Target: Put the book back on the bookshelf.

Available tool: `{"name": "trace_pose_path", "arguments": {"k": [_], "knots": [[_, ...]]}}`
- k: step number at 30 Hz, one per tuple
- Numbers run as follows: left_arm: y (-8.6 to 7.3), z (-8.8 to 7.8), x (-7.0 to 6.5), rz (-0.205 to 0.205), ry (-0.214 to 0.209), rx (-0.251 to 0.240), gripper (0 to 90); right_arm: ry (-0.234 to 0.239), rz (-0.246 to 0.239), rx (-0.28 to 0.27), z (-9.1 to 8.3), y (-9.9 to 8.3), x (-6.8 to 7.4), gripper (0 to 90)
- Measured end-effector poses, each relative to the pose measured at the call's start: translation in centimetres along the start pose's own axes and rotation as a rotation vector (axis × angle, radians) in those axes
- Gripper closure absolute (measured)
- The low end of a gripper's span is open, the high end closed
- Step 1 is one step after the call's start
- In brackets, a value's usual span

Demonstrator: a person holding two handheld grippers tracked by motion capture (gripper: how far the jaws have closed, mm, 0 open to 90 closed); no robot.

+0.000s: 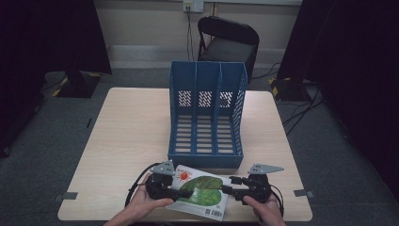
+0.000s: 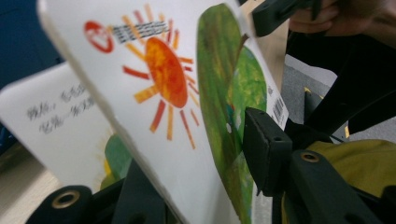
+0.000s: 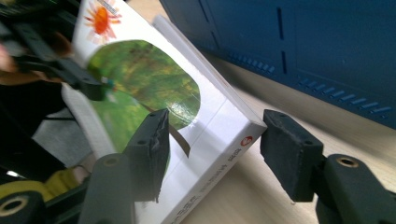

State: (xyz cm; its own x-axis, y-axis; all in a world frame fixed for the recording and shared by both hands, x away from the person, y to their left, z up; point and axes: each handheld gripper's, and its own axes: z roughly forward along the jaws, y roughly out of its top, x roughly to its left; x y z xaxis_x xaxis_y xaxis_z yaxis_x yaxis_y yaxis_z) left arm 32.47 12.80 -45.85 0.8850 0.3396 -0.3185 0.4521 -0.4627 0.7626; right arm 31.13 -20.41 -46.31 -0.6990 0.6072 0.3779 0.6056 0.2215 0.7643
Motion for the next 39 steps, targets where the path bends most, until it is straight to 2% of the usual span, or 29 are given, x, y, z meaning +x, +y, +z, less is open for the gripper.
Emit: {"name": "trace_pose_path", "arguments": {"k": [4,7,8,12,13,14,15,17,25,27,28,29,30,32,35,39], "knots": [[0.0,-0.3,0.1,-0.004,0.015,-0.005,62.0,0.009,-0.034,-0.045,-1.0,0.0,0.7,45.2],[-0.1,-0.3,0.1,0.000,0.027,-0.002,60.7,0.054,-0.036,-0.068,-1.6,0.0,0.9,46.0],[-0.1,-0.3,0.2,-0.003,0.028,-0.001,59.8,0.074,-0.037,-0.070,-1.7,0.0,0.9,45.1],[-0.2,-0.1,0.3,-0.013,0.031,0.009,59.1,0.093,-0.052,-0.067,-1.7,0.0,1.0,45.7],[-0.2,-0.1,0.4,-0.011,0.031,0.010,59.0,0.106,-0.055,-0.065,-1.7,0.1,1.0,45.9],[-0.2,-0.1,0.3,-0.006,0.030,0.007,58.9,0.147,-0.056,-0.055,-1.6,0.1,1.2,47.1],[-0.2,-0.1,0.3,-0.006,0.030,0.007,58.7,0.147,-0.056,-0.055,-1.6,0.1,1.2,47.1],[-0.2,0.0,0.3,-0.007,0.031,0.007,58.5,0.117,-0.087,-0.032,-0.9,0.1,1.7,46.8],[-0.1,0.1,0.2,0.014,0.039,0.000,55.9,0.126,-0.094,-0.005,0.1,0.1,2.3,49.6],[0.0,0.3,-0.1,0.028,0.042,0.000,54.0,0.113,-0.117,0.046,1.1,-0.1,2.9,52.9],[0.1,0.3,-0.2,0.029,0.042,0.003,51.2,0.101,-0.147,0.100,2.3,-0.3,3.6,60.0],[0.1,0.3,-0.1,0.025,0.037,0.007,51.2,0.101,-0.147,0.100,2.3,-0.3,3.6,60.0],[0.1,0.2,-0.1,0.024,0.044,0.009,50.1,0.121,-0.148,0.095,2.5,-0.2,4.0,63.1],[0.0,0.0,0.0,0.023,0.063,0.008,52.8,0.078,-0.187,0.081,2.4,0.1,4.5,65.2],[0.0,-0.1,0.2,0.014,0.068,-0.007,52.0,0.075,-0.185,0.068,2.1,0.2,4.4,65.6],[0.1,-0.4,0.3,-0.001,0.081,-0.028,50.0,0.058,-0.204,0.052,1.3,0.3,4.5,66.2]]}}
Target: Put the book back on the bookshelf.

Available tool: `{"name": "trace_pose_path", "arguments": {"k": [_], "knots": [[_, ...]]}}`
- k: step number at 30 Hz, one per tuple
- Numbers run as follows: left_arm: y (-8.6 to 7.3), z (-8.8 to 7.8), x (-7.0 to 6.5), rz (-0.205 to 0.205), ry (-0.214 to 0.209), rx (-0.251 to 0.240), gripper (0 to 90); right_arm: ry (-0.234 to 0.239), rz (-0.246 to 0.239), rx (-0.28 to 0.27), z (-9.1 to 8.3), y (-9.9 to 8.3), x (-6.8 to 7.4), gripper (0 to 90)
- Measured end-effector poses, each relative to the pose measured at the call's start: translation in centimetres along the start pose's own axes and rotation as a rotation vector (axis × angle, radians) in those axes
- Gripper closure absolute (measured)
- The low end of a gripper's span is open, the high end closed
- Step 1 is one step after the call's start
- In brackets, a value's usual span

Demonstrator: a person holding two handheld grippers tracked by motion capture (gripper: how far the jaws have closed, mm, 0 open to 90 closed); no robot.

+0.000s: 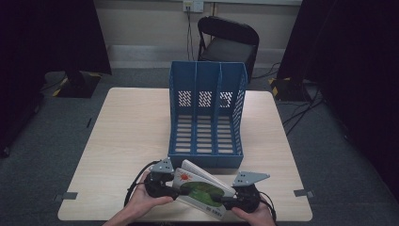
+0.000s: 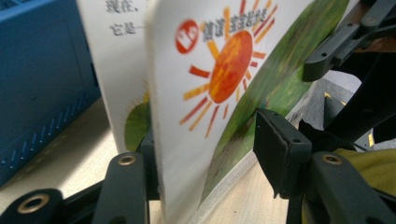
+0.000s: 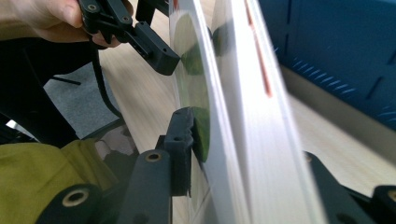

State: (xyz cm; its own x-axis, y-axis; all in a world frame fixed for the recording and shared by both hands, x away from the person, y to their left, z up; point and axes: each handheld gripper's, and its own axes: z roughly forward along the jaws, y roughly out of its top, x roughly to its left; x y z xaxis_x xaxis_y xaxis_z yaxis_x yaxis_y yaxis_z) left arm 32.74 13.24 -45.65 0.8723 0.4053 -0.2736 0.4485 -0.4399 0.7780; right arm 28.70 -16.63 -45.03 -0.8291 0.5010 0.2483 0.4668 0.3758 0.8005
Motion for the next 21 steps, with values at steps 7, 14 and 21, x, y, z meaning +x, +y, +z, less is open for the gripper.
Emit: {"name": "trace_pose_path", "arguments": {"k": [7,14,21], "knots": [[-0.1,-1.0,1.0,-0.064,0.056,-0.055,44.6,-0.065,-0.053,-0.003,-0.8,0.2,0.3,74.3],[-0.2,-0.8,1.7,-0.082,0.079,-0.047,39.9,-0.062,-0.057,-0.012,-0.9,0.1,0.5,74.4],[-0.1,0.6,1.1,-0.024,0.082,0.006,43.2,-0.054,-0.034,-0.007,0.3,-0.5,1.2,67.2]]}}
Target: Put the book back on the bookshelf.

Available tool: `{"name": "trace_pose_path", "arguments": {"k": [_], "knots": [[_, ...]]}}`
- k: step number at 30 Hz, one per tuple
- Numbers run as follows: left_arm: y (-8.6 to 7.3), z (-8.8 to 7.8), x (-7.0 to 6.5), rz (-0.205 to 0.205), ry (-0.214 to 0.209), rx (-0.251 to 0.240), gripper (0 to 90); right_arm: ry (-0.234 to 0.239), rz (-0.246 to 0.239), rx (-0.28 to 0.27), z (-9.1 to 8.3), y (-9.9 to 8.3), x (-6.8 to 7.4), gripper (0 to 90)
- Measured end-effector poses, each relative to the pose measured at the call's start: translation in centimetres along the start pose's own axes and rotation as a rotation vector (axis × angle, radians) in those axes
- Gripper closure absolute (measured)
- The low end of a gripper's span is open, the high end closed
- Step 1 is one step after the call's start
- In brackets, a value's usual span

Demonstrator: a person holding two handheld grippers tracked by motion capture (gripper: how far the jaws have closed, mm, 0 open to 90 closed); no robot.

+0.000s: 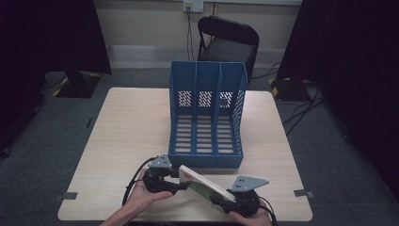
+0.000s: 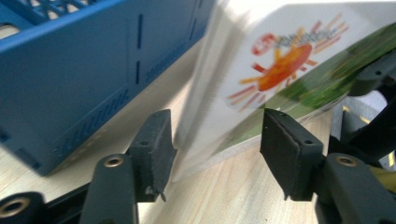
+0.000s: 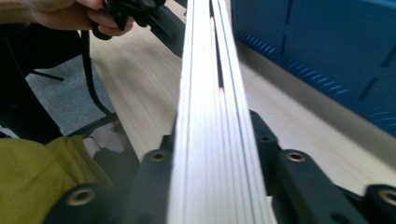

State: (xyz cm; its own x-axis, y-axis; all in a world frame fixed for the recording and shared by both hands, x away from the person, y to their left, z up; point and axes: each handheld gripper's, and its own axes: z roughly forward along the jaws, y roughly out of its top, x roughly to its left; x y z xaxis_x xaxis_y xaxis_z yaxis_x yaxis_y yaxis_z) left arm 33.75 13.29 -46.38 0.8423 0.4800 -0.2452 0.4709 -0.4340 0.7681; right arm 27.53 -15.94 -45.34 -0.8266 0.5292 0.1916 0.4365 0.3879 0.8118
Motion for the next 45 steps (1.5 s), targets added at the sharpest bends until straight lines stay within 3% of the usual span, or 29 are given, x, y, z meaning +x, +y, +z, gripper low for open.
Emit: {"name": "trace_pose_path", "arguments": {"k": [5,9,12,20,22,28,29,34,36,37,40,43,45], "knots": [[-0.1,0.0,0.3,0.007,0.001,0.004,46.9,0.018,0.024,-0.029,0.4,-0.3,-0.1,63.5],[-0.1,0.2,0.3,0.001,0.008,0.000,47.9,0.003,0.035,-0.038,1.0,-0.5,0.1,59.8],[-0.2,0.1,0.2,0.002,0.008,0.004,47.8,-0.022,0.020,-0.037,1.1,-0.5,0.3,63.7],[-0.3,0.0,0.3,-0.003,0.007,0.004,48.1,-0.026,0.015,-0.019,1.5,-1.0,0.4,64.6],[-0.3,0.0,0.3,-0.004,0.010,0.007,48.0,-0.046,-0.008,-0.010,1.6,-0.9,0.5,73.6],[-0.2,0.0,0.5,-0.019,0.007,0.012,48.6,-0.057,-0.013,0.001,1.6,-0.8,0.2,76.1],[-0.2,-0.1,0.6,-0.036,-0.010,0.010,47.5,-0.057,-0.022,0.003,1.6,-0.8,0.2,76.1],[-0.2,-0.6,0.6,-0.037,-0.028,0.005,35.3,-0.058,-0.028,0.014,1.5,-0.6,0.2,76.2],[-0.5,-1.2,1.1,-0.064,0.004,0.030,29.1,-0.053,-0.006,0.015,1.5,-0.5,-0.1,76.2],[-0.5,-1.2,1.1,-0.064,0.004,0.030,28.7,-0.053,-0.006,0.015,1.5,-0.5,-0.1,76.2],[-0.9,-2.0,2.2,-0.111,0.061,0.050,28.2,-0.051,-0.007,0.017,1.5,-0.4,-0.2,76.2],[-1.0,-2.4,2.7,-0.126,0.082,0.061,24.8,-0.051,-0.006,0.018,1.4,-0.4,-0.1,76.2],[-1.3,-2.9,3.4,-0.137,0.085,0.101,23.1,-0.048,-0.004,0.018,1.3,-0.4,-0.2,76.2]]}}
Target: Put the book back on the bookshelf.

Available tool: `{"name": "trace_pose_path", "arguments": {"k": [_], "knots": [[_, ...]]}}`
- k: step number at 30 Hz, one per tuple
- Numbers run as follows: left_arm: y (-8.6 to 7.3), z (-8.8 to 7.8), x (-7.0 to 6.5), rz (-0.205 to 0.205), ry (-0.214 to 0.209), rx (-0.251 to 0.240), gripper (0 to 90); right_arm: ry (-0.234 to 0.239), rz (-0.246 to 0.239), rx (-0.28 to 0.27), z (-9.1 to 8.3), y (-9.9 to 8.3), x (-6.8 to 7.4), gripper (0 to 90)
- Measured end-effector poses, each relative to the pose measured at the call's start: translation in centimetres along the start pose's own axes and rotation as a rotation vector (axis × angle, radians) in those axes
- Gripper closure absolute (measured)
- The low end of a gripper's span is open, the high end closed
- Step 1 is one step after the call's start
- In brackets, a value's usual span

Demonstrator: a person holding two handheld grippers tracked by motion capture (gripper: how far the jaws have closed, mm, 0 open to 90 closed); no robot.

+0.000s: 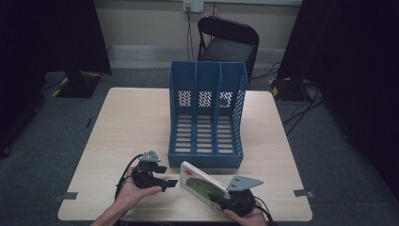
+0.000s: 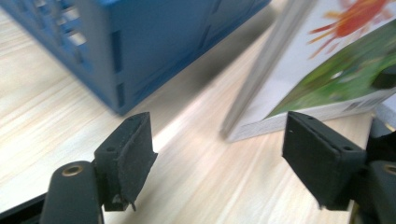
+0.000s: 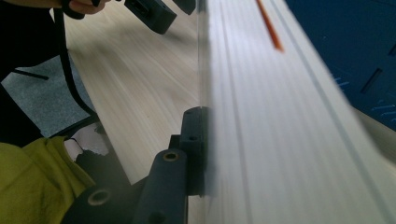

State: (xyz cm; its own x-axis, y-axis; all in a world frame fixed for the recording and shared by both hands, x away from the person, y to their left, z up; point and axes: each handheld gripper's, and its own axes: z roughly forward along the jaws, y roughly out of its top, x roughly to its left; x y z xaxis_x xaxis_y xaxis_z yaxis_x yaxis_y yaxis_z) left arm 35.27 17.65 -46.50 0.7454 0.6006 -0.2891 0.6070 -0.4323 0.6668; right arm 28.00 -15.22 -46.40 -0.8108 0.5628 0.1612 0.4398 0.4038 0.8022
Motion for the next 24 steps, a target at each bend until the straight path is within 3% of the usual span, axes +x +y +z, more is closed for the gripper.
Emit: {"name": "trace_pose_path", "arguments": {"k": [2,5,7,11,13,16,18,19,22,24], "knots": [[-0.2,-0.3,0.6,-0.005,0.025,0.018,20.2,0.000,0.009,-0.005,-0.1,0.0,-0.1,76.2],[-0.5,-0.7,1.8,-0.048,0.055,0.034,21.2,0.003,0.007,-0.005,-0.1,0.1,-0.2,76.2],[-0.7,-0.7,2.5,-0.071,0.116,0.049,21.4,0.003,0.008,-0.005,-0.2,0.1,-0.2,76.3],[-1.1,-0.6,3.5,-0.065,0.206,0.062,19.3,0.001,0.002,-0.006,-0.3,0.2,-0.1,76.3],[-1.2,-0.6,3.9,-0.083,0.228,0.058,18.9,0.001,0.005,-0.008,-0.4,0.3,0.0,76.3],[-1.4,-0.6,4.3,-0.058,0.301,0.052,18.5,0.003,0.009,-0.010,-0.6,0.3,0.0,76.3],[-1.6,-0.5,4.6,-0.022,0.318,0.068,18.7,0.007,0.010,-0.012,-0.7,0.3,0.0,76.4],[-1.8,-0.4,4.8,-0.028,0.326,0.077,18.2,0.005,0.013,-0.015,-0.8,0.3,0.0,76.4],[-2.2,-0.2,4.9,-0.016,0.362,0.040,16.0,0.009,0.003,-0.016,-1.0,0.5,0.1,76.4],[-2.4,-0.1,5.1,0.017,0.383,0.029,14.3,0.014,0.000,-0.024,-1.3,0.6,0.2,76.4]]}}
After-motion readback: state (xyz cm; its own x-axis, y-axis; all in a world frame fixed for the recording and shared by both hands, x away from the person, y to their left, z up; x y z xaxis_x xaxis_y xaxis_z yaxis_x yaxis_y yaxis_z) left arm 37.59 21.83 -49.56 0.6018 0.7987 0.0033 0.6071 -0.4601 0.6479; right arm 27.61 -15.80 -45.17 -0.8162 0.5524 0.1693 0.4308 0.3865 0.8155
